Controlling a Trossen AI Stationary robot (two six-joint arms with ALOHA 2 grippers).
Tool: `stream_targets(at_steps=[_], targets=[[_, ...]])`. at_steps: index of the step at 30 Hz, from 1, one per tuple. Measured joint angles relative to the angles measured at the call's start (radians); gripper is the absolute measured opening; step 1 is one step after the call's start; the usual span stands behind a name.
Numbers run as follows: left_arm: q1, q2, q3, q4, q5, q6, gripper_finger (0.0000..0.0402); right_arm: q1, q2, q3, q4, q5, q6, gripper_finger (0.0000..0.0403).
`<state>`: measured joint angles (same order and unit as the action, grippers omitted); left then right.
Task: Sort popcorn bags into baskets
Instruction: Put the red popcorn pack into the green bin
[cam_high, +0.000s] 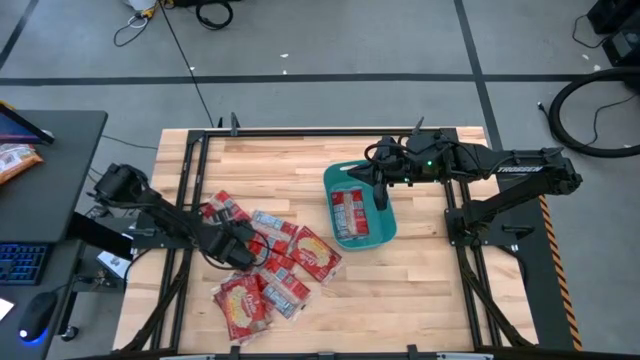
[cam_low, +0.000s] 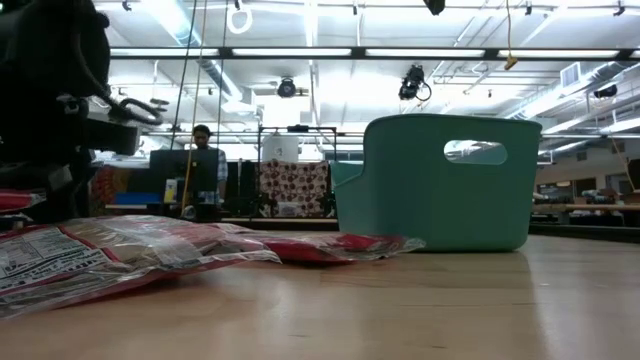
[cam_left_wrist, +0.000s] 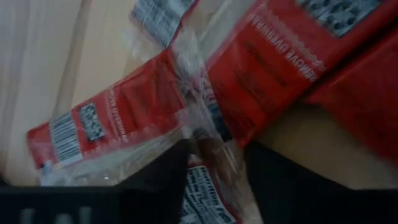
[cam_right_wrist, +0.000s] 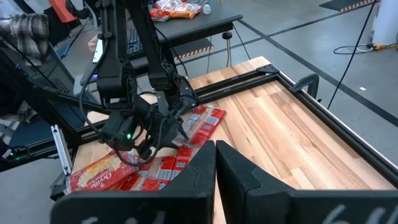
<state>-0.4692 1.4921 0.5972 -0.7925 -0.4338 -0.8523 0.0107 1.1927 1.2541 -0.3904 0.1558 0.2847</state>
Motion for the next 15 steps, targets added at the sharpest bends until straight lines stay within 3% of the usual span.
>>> stream_targets(at_steps=[7,15], targets=[[0.002,0.002,-0.005,-0.08,0.022,-0.001,0.0022,0.0,0.0,0.0,0.0,0.0,-0.003,0.0018],[0.002,-0.066,0.028,-0.135,0.105,0.008,0.0005,0.0,0.0,0.0,0.01,-0.001,-0.016,0.0018]])
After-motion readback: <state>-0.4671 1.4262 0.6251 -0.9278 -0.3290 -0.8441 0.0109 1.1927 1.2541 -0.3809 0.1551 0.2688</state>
